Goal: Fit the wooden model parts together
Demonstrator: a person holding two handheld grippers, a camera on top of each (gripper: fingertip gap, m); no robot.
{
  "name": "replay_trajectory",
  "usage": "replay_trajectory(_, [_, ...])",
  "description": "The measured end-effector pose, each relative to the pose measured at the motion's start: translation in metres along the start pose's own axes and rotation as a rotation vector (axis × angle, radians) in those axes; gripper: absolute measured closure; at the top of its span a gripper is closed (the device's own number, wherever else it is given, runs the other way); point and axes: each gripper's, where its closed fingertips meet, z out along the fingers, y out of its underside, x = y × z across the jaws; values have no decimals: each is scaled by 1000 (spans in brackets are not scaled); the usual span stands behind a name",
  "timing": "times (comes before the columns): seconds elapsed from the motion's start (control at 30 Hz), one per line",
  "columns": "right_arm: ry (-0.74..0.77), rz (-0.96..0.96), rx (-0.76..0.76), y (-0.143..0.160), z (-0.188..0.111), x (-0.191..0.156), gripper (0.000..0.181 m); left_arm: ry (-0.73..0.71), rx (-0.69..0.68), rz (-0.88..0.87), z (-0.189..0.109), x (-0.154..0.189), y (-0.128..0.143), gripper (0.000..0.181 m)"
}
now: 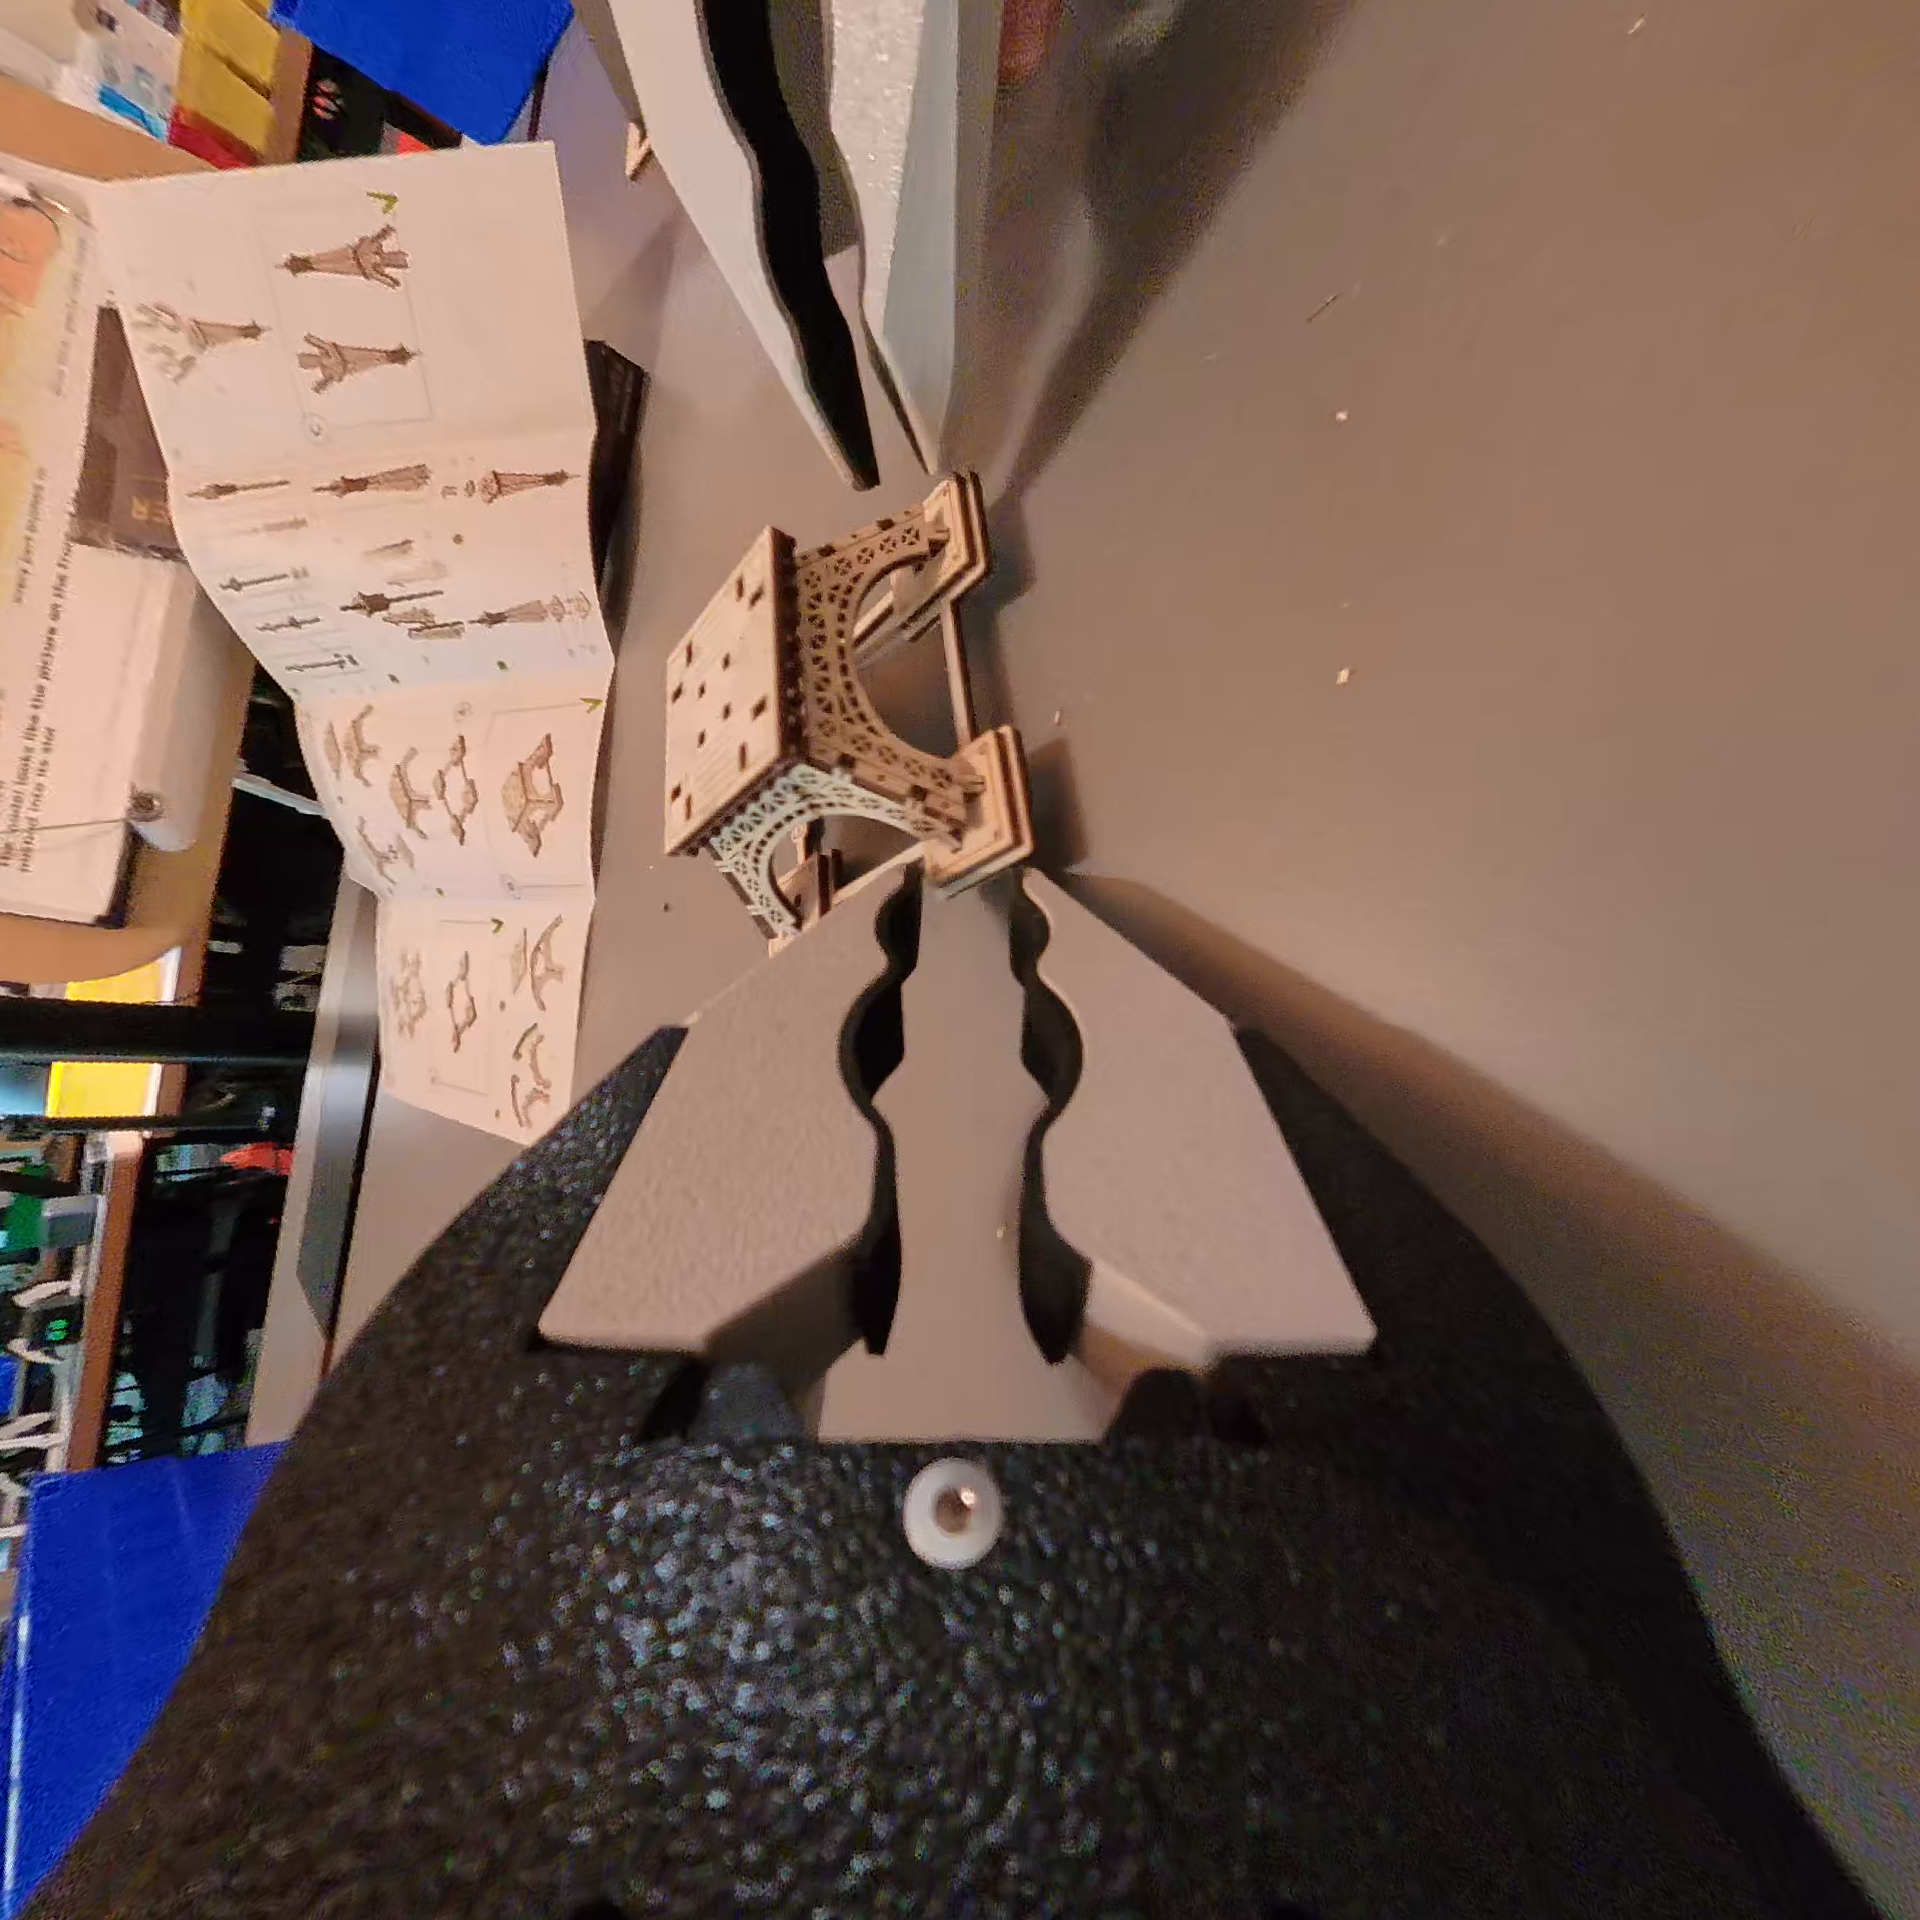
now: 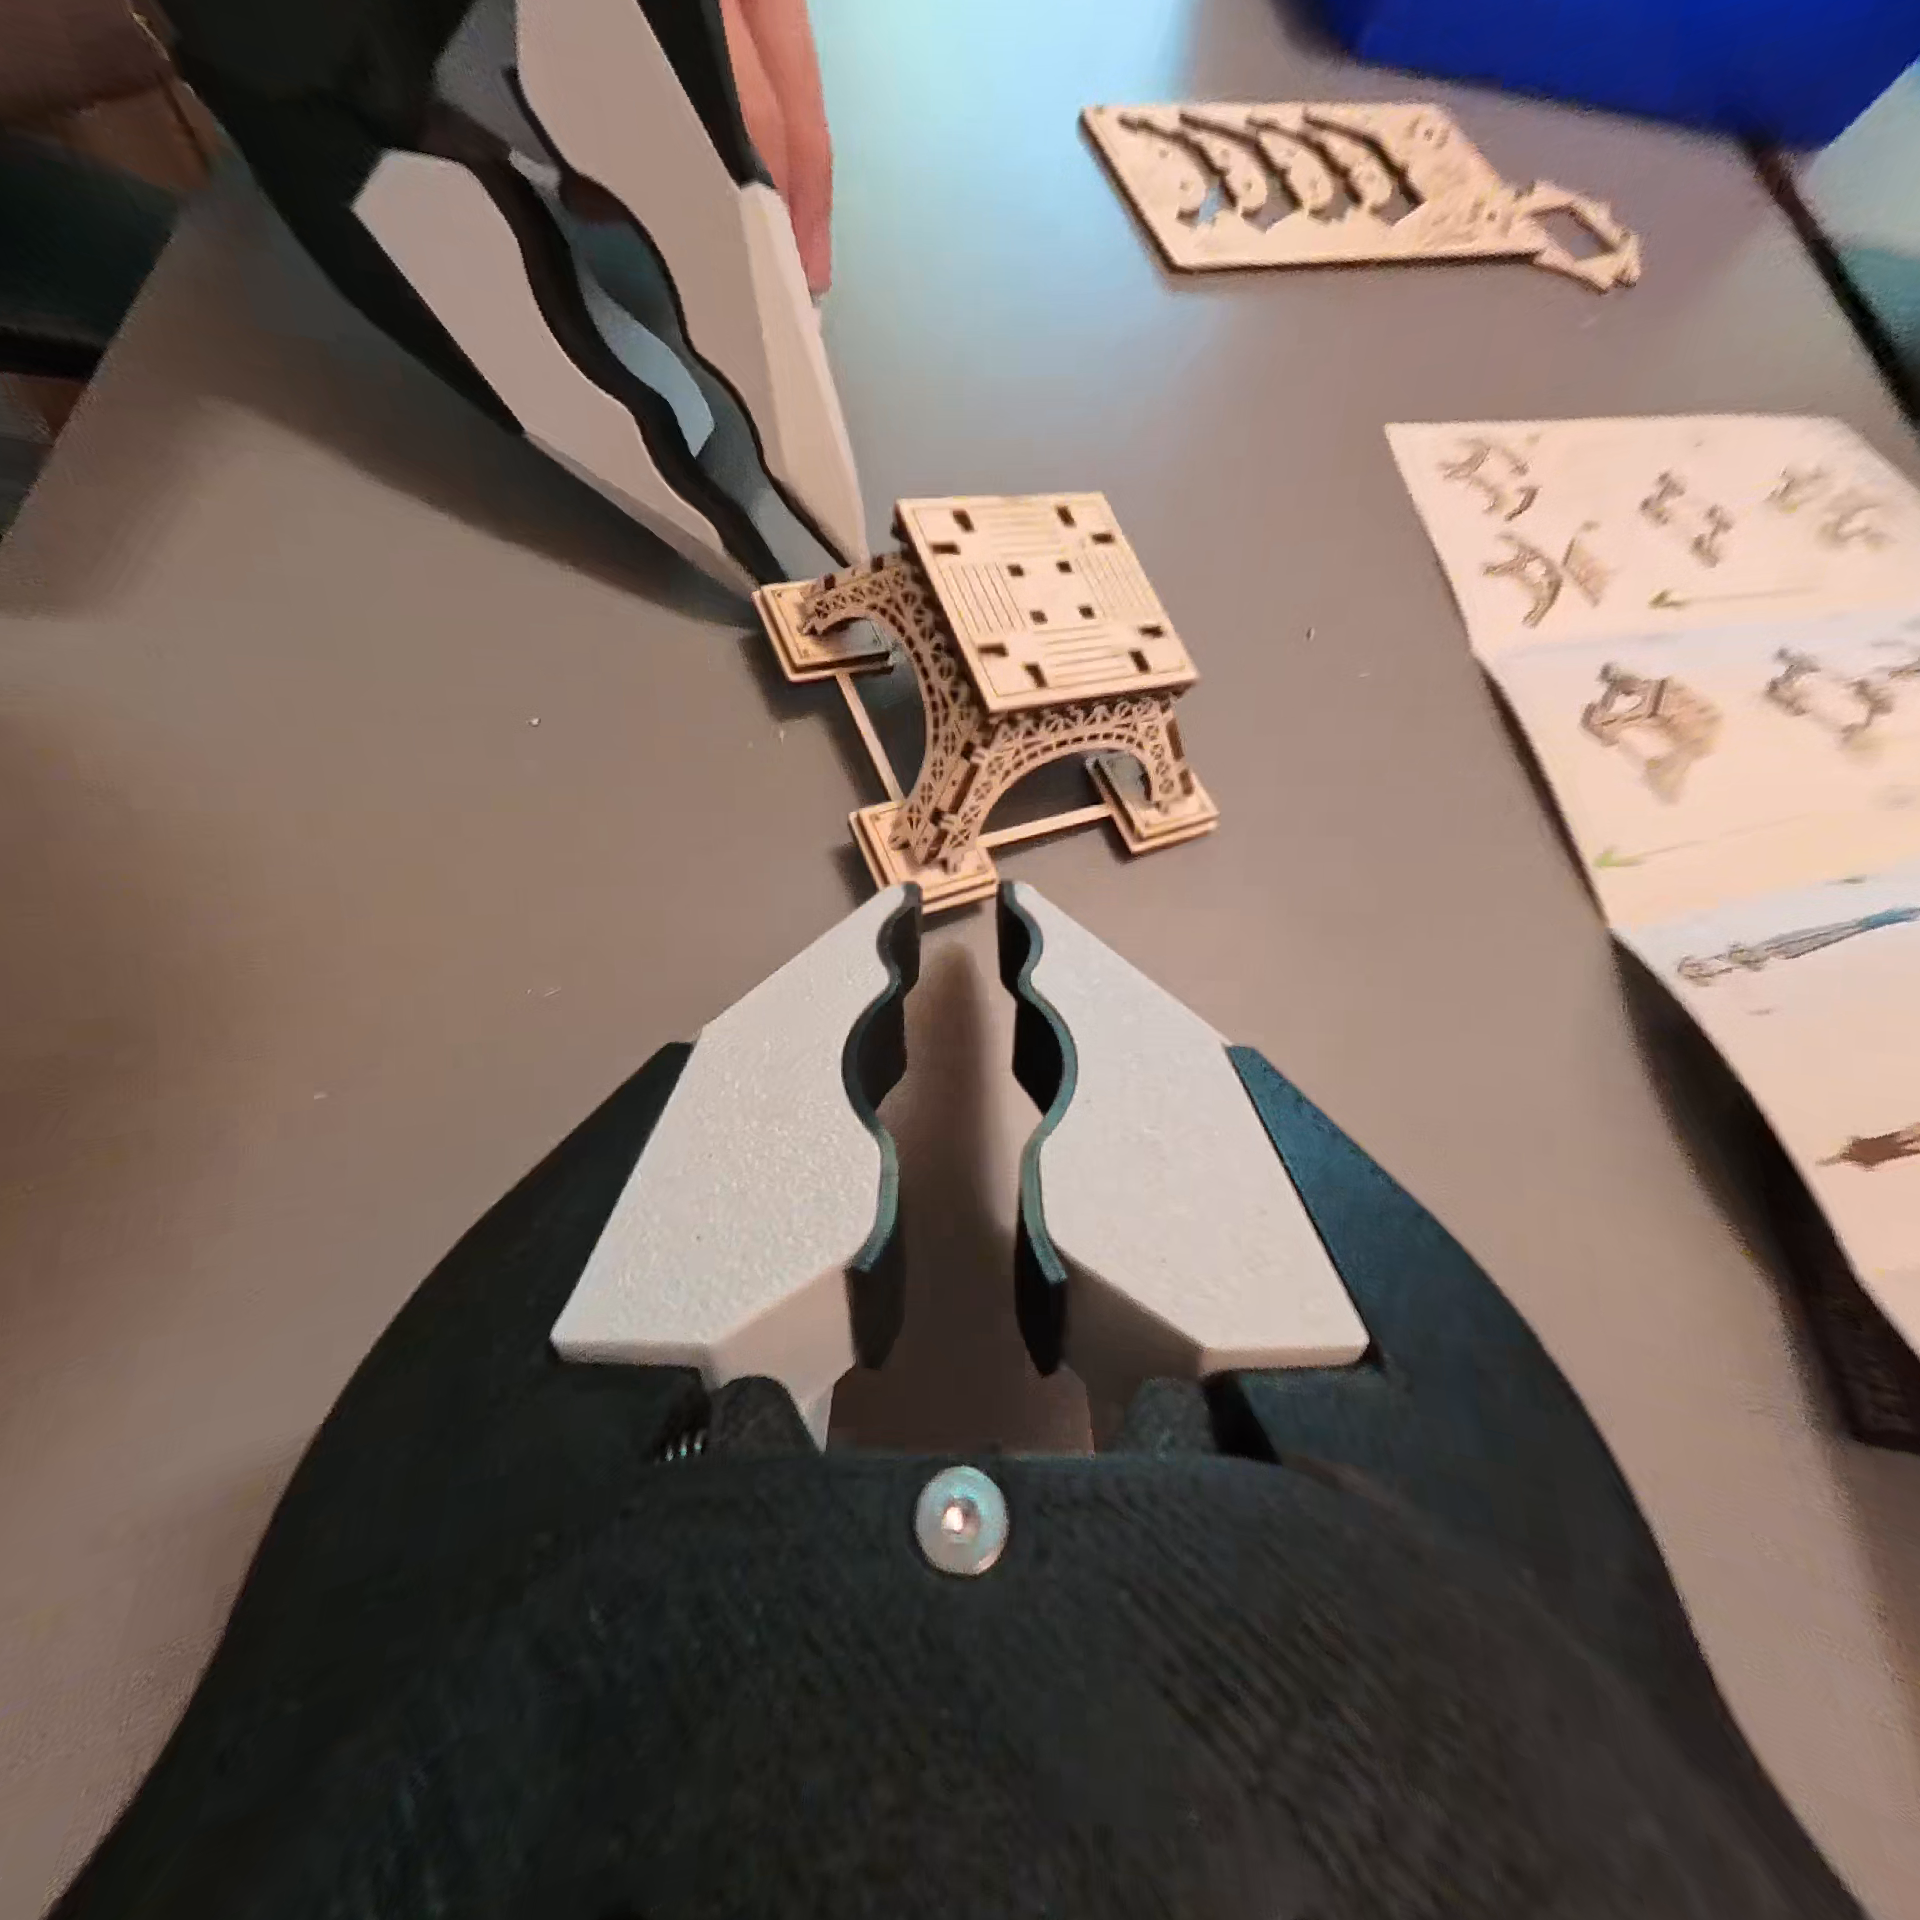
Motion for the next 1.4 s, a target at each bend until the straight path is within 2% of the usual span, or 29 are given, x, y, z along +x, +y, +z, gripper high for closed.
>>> replay_trajectory(0.03, [-4,12,-5,1,2,-1,168,13,1,-17,-2,1,0,164])
replay_trajectory(0.2, [-54,40,4,-2,3,-8,163,122,24,-233,-16,5,-1,146])
replay_trajectory(0.33, [-71,32,23,-8,4,-7,169,127,107,-475,-23,-7,-21,156])
replay_trajectory(0.43, [-82,30,33,-12,7,-5,173,144,62,-642,-15,-8,-18,158])
replay_trajectory(0.6, [-56,14,-13,-9,15,-3,169,141,45,-807,-6,-3,-18,161])
replay_trajectory(1.07, [-8,-7,-45,-6,24,1,172,112,-52,-743,6,2,-9,170])
replay_trajectory(1.4, [57,64,-89,-4,25,2,174,101,-152,-738,7,1,-8,171])
